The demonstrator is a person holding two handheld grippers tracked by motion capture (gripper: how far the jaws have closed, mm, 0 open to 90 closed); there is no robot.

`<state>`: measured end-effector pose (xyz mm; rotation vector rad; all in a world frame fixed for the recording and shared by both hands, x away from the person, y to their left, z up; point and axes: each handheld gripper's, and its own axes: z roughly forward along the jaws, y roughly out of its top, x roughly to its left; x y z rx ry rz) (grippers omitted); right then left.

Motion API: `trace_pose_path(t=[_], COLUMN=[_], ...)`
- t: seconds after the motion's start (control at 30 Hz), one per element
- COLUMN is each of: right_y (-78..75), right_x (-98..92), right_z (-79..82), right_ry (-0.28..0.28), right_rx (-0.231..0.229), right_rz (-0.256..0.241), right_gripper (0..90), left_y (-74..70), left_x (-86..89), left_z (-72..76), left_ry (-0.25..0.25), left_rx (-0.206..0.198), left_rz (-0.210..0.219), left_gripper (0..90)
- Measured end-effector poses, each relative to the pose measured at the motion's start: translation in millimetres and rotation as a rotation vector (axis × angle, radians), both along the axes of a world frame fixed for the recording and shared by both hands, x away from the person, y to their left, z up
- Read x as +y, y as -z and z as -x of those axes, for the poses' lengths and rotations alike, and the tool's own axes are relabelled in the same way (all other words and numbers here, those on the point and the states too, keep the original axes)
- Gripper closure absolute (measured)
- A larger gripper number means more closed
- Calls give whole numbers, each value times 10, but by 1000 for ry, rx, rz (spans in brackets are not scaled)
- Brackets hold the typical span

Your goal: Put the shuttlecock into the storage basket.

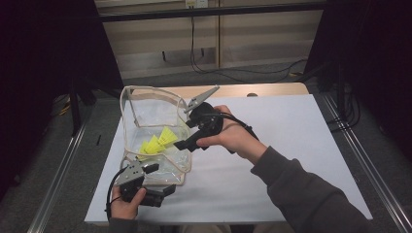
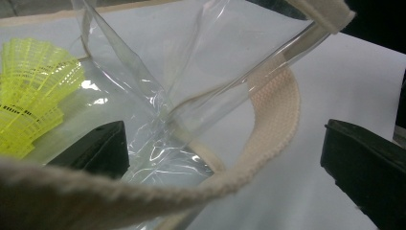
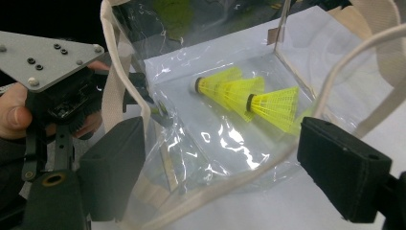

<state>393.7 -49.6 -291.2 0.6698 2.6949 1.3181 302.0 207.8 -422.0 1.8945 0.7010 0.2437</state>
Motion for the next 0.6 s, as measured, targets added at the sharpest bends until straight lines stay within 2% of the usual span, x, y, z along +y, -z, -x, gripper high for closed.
trace_pose_path(t=[0.37,0.6], right_y=[-54,58], right_x=[-291,-507], right_z=[48,89], right_ry=[22,39], right_rx=[-18,-15], right_rz=[-45,-58], right_gripper=[164,156], left_y=[2,-1], left_x=[-3,-7], left_z=[0,4], left_ry=[-1,-2], left_rx=[0,0], left_rz=[5,0], left_gripper=[24,23])
